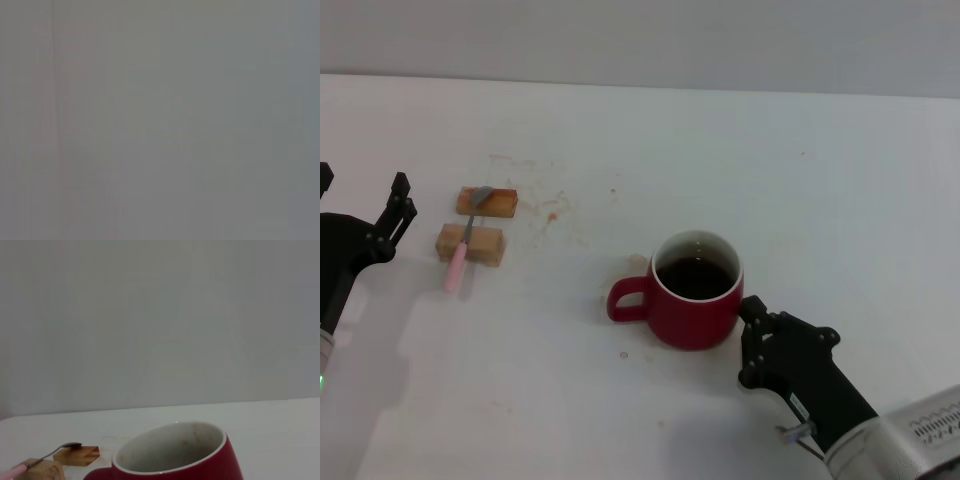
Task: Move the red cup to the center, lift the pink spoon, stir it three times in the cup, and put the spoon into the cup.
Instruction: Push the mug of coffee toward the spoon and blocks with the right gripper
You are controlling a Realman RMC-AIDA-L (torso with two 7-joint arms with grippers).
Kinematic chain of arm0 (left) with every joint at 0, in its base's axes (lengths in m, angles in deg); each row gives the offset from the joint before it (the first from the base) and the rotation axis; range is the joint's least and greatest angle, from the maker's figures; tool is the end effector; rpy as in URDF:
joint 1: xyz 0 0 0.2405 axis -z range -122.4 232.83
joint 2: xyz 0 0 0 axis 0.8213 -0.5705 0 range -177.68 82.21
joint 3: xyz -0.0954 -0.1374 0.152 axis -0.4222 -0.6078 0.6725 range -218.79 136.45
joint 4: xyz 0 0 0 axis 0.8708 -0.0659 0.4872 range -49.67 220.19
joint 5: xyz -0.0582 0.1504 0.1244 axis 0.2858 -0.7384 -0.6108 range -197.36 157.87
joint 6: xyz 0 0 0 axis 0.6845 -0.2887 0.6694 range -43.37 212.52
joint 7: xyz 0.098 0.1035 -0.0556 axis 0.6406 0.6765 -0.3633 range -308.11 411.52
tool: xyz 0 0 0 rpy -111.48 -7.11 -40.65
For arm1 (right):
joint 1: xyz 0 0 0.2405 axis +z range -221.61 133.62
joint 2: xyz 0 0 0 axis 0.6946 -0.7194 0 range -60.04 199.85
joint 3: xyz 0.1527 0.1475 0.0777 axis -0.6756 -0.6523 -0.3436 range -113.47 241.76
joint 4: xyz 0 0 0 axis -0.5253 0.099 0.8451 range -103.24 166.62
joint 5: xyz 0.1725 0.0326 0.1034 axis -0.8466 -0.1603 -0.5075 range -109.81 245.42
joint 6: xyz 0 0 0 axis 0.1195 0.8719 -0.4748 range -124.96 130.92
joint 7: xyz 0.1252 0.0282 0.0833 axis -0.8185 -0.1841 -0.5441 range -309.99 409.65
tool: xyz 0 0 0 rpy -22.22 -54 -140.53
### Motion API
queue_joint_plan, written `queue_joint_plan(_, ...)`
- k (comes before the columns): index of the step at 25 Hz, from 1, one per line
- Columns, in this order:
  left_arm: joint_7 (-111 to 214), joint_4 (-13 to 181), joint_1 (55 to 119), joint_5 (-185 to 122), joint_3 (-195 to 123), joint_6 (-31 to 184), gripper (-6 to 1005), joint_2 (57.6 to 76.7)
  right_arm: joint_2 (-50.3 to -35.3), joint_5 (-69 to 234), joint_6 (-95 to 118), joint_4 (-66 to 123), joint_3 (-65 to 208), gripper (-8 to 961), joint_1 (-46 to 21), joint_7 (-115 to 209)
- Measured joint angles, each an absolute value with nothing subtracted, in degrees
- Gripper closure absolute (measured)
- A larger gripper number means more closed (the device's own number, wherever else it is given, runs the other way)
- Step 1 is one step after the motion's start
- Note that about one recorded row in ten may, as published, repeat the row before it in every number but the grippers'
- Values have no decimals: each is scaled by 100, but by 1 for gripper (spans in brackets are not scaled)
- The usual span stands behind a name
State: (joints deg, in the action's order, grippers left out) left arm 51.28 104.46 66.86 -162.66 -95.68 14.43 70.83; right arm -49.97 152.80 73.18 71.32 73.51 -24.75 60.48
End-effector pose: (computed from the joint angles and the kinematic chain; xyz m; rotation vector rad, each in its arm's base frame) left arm -0.3085 0.2750 -0.0011 -1.5944 -0.4578 -0.6514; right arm 0.2323 0.2046 -0.1256 -1.9278 0.7967 0.7477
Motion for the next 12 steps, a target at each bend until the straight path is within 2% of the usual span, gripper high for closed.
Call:
queue_joint_plan(7,5127,10441,6698,-16266,-9575,1444,156,7083,-4997,15284,7231,7107,7261,953,-2295,6044)
queue_joint_plan(12,5126,10436,6699,-16266,-9568,1444,157,7083,-4997,15403,7306,7192,7247,953,-2505,6044)
